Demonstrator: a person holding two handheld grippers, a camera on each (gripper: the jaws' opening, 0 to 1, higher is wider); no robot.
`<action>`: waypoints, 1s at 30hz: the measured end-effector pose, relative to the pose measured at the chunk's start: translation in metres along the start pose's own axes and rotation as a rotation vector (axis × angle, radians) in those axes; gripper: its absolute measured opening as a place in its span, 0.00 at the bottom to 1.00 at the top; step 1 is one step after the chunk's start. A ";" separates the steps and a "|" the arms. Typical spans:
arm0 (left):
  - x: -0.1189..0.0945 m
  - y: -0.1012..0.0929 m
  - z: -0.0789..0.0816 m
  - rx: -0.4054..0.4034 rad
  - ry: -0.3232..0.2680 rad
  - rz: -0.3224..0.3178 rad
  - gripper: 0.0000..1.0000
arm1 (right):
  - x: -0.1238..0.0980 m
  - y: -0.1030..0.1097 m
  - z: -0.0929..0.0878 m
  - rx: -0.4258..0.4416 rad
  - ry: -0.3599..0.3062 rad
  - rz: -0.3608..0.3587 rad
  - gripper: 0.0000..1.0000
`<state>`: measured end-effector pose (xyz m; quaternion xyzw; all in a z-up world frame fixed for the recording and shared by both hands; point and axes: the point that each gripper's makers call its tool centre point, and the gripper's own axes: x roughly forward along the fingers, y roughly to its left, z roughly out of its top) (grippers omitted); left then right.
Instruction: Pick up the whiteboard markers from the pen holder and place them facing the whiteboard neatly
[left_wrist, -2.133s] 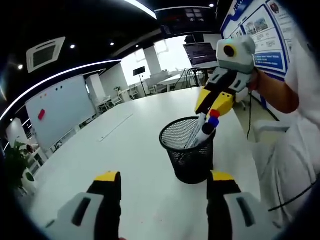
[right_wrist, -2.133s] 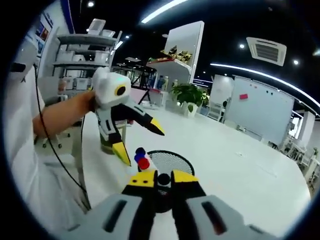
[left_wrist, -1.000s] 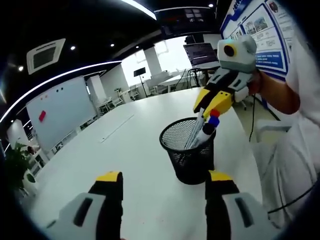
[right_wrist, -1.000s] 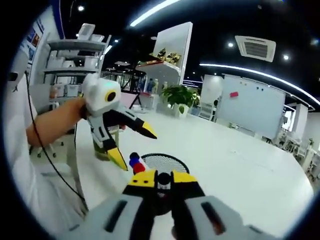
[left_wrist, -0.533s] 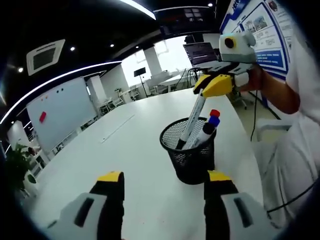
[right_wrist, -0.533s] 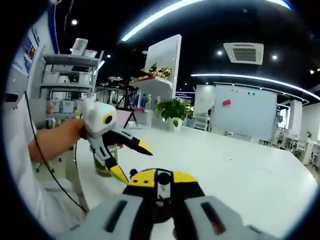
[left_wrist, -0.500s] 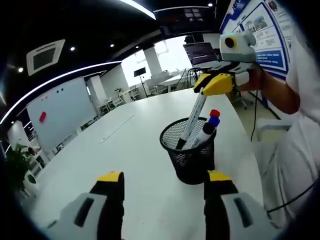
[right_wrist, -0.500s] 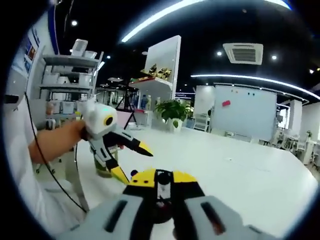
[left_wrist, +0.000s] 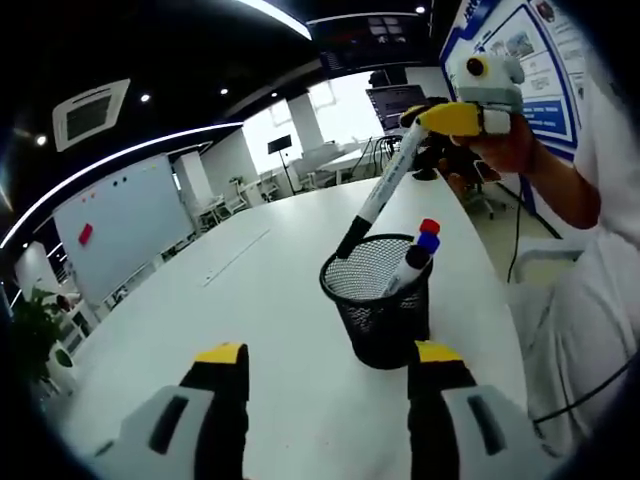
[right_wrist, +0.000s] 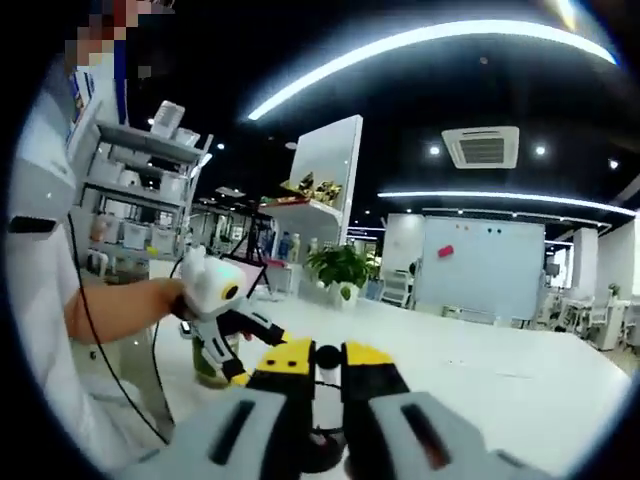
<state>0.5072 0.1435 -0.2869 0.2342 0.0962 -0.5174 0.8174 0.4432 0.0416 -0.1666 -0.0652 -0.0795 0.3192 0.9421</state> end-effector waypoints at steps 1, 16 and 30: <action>0.000 0.000 0.000 0.000 0.000 -0.001 0.65 | -0.001 -0.002 0.001 -0.001 -0.006 -0.011 0.09; 0.001 0.002 0.000 0.004 -0.002 0.005 0.64 | -0.006 -0.037 -0.028 -0.090 0.089 -0.200 0.09; 0.001 0.002 0.001 0.008 -0.005 0.007 0.64 | -0.004 -0.034 -0.070 -0.163 0.193 -0.238 0.09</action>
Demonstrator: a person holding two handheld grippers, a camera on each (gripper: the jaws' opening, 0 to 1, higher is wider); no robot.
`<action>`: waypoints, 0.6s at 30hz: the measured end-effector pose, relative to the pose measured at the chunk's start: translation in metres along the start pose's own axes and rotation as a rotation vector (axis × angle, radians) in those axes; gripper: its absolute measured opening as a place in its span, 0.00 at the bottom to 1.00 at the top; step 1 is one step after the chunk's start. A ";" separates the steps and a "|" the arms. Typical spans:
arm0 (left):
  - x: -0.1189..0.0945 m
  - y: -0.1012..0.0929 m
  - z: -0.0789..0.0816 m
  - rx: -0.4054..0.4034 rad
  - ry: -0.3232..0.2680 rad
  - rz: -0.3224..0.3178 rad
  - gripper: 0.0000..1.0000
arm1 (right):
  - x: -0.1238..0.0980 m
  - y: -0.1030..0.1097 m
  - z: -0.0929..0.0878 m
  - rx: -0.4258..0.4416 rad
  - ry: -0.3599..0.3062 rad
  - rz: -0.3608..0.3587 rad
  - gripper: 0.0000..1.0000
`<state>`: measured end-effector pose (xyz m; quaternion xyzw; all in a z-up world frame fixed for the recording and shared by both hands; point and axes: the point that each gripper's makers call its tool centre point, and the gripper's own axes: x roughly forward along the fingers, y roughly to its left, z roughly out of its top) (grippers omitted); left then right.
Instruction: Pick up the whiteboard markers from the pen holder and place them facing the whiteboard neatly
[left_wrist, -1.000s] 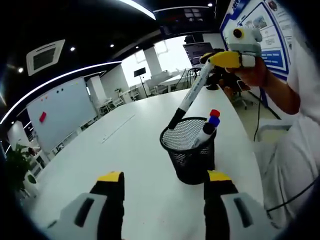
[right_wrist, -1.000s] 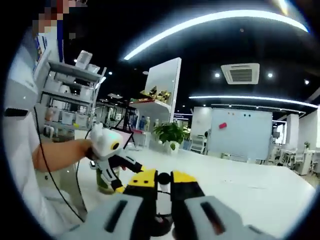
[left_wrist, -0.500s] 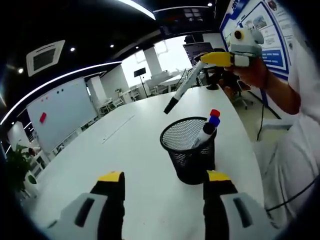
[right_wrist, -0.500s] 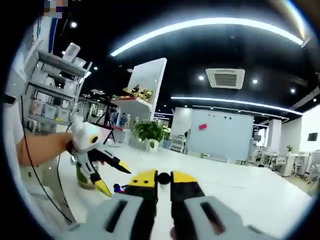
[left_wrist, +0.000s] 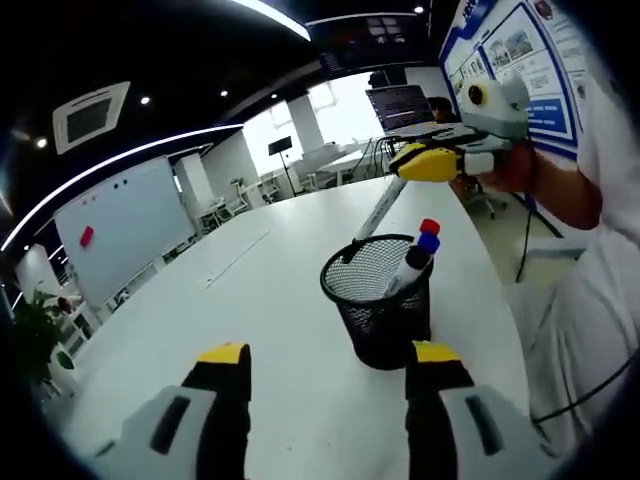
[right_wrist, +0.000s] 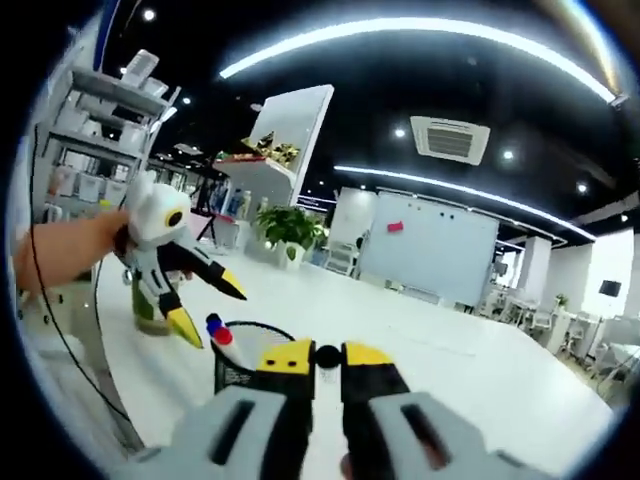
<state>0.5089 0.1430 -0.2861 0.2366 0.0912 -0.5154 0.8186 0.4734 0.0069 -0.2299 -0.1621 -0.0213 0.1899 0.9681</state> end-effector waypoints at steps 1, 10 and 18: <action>0.000 0.000 0.000 0.000 0.000 0.000 0.64 | 0.000 0.001 -0.002 -0.011 0.004 -0.005 0.09; 0.000 0.000 0.000 0.000 0.000 0.000 0.64 | -0.001 0.004 -0.012 0.006 0.012 -0.023 0.10; 0.000 -0.001 0.000 0.001 -0.001 0.002 0.64 | -0.002 0.000 -0.028 0.067 0.030 -0.058 0.10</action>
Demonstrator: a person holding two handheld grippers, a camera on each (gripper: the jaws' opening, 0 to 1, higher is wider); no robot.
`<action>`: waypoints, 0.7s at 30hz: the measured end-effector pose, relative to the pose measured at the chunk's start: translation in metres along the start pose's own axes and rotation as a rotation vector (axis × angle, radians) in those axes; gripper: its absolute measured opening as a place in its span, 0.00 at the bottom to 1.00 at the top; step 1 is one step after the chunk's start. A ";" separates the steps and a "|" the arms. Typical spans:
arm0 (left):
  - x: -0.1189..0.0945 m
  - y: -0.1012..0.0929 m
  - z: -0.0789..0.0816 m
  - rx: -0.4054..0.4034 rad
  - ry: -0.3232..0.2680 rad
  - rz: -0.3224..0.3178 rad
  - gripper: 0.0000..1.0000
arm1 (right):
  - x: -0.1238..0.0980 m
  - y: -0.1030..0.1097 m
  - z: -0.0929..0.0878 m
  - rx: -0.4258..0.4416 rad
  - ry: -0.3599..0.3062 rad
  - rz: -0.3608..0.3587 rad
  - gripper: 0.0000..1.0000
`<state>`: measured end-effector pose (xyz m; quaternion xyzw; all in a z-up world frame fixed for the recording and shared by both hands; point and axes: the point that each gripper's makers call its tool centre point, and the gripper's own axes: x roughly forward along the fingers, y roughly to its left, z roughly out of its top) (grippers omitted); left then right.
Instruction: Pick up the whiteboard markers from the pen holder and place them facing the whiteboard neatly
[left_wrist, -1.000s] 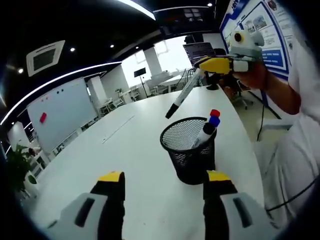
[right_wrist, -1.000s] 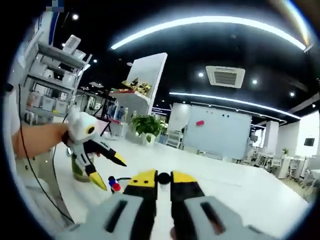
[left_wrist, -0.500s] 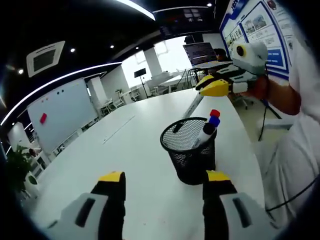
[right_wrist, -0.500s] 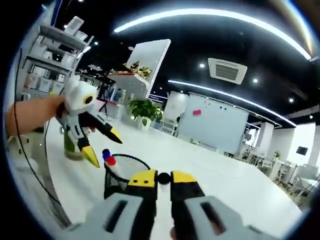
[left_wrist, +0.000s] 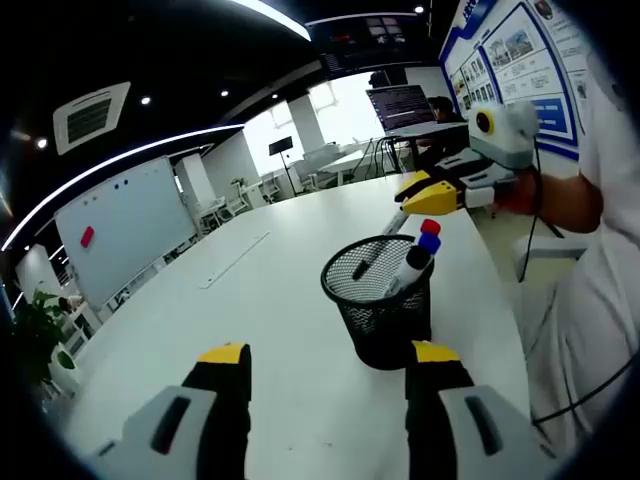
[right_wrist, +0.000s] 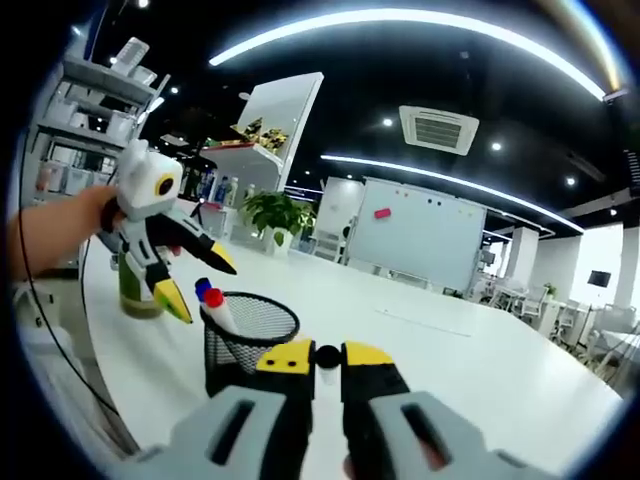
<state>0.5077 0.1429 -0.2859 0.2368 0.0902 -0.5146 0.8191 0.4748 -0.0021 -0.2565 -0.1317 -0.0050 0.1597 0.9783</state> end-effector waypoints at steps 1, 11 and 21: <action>0.000 0.000 0.000 0.000 0.000 0.000 0.64 | 0.000 0.000 -0.002 0.002 0.004 -0.004 0.10; 0.001 0.000 0.000 0.001 -0.001 0.000 0.63 | 0.002 0.001 -0.015 0.004 0.033 -0.031 0.10; 0.000 0.000 0.000 0.004 -0.002 0.001 0.63 | -0.001 0.008 -0.026 -0.017 0.071 -0.064 0.10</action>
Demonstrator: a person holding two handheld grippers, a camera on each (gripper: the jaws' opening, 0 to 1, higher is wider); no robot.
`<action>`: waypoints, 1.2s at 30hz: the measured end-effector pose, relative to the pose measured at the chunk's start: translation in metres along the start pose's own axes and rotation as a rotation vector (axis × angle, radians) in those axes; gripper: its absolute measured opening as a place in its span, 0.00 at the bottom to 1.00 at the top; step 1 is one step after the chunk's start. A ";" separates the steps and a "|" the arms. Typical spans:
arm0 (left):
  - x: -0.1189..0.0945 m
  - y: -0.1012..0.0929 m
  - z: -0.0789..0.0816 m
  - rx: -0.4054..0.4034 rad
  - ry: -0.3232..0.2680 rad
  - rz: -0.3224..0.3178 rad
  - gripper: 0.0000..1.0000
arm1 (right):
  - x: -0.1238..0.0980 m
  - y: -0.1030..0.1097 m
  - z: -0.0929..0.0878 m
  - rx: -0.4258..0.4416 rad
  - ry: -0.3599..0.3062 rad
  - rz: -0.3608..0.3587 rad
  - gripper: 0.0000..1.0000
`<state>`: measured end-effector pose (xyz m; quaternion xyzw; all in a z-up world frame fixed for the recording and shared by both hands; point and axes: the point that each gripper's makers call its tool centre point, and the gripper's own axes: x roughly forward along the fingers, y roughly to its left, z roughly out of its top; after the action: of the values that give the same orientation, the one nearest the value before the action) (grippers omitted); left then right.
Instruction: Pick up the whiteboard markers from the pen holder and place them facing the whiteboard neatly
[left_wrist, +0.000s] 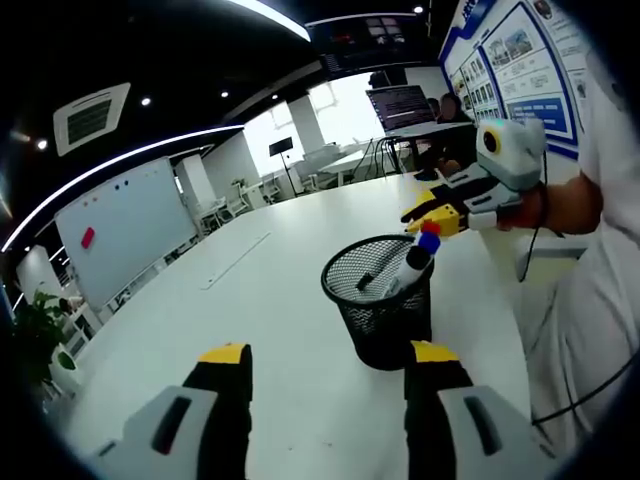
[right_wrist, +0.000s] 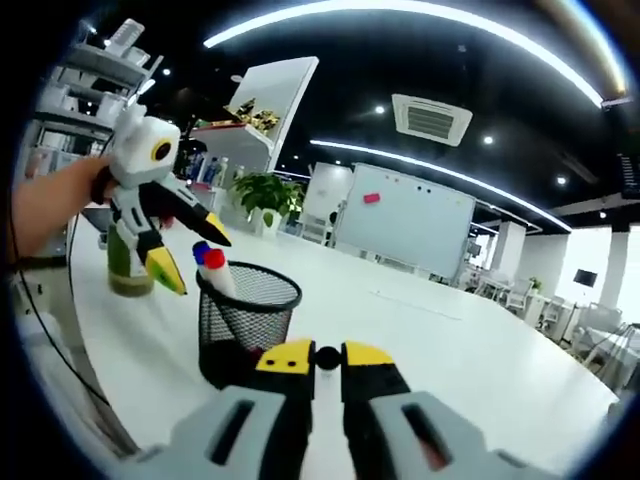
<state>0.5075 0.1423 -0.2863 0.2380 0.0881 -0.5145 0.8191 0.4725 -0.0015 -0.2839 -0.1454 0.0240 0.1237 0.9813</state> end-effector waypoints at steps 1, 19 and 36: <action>0.000 0.000 0.000 0.000 0.000 0.000 0.62 | -0.001 0.001 -0.002 0.009 0.009 -0.002 0.10; 0.000 0.001 0.000 0.004 -0.002 0.003 0.62 | -0.011 0.006 -0.029 0.100 0.090 -0.060 0.10; 0.000 0.000 0.001 0.010 -0.005 0.004 0.60 | -0.021 0.014 -0.052 0.148 0.148 -0.119 0.10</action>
<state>0.5078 0.1419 -0.2853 0.2409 0.0828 -0.5140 0.8191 0.4480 -0.0090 -0.3361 -0.0824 0.0967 0.0519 0.9905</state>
